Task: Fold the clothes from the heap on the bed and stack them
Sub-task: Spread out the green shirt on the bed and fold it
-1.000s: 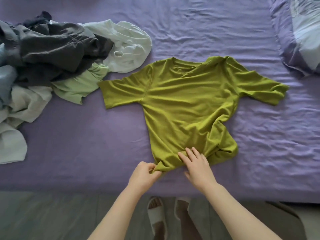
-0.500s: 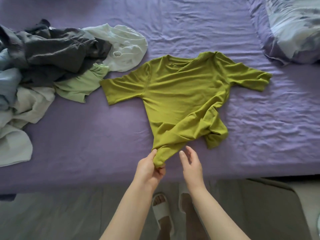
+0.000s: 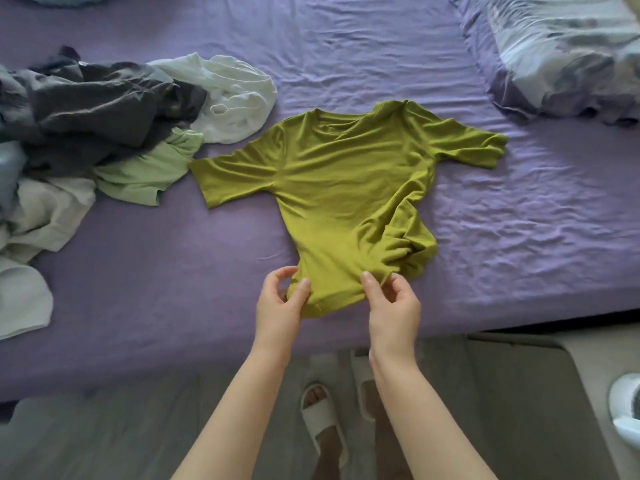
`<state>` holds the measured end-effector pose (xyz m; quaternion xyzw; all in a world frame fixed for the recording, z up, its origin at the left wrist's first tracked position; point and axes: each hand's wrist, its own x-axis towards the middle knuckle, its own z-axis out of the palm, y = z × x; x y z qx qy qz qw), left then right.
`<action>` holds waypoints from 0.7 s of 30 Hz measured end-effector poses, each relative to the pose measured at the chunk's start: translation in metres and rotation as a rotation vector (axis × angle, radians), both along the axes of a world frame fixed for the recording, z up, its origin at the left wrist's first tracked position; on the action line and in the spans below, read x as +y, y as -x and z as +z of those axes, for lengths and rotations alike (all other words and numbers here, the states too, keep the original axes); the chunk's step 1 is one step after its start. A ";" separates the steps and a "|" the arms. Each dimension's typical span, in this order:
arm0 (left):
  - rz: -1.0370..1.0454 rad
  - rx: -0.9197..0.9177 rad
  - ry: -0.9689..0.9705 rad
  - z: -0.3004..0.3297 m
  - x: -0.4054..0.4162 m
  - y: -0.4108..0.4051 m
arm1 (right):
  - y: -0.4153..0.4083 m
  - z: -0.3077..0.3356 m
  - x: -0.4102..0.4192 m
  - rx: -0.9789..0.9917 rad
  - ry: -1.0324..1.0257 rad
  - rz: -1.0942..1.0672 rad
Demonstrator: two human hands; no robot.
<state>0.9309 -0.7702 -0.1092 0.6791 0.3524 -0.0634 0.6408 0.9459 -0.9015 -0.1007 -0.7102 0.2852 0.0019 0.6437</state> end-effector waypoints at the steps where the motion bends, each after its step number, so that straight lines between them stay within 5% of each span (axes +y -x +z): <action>1: -0.068 -0.094 -0.074 0.002 0.000 0.004 | 0.005 0.003 -0.005 -0.094 0.269 0.068; 4: -0.445 -0.273 -0.368 0.008 -0.004 0.017 | 0.004 0.014 -0.019 -0.389 0.778 0.211; 7: -0.485 -0.326 -0.869 0.006 -0.010 0.019 | -0.013 0.021 -0.033 -0.472 0.706 0.392; 10: -0.264 -0.338 -0.960 0.012 -0.005 0.009 | -0.033 0.018 -0.044 -0.484 0.637 0.604; 12: -0.252 -0.344 -0.766 0.015 0.002 0.001 | -0.047 0.013 -0.052 -0.450 0.586 0.743; 16: -0.275 -0.249 -0.008 0.029 0.013 -0.015 | -0.076 0.012 -0.067 -0.161 0.216 0.857; 19: -0.201 -0.160 0.208 0.034 0.024 -0.026 | -0.097 0.011 -0.076 -0.091 -0.024 0.854; 21: -0.103 -0.094 0.348 0.037 0.027 -0.034 | -0.104 0.012 -0.075 -0.150 0.019 0.855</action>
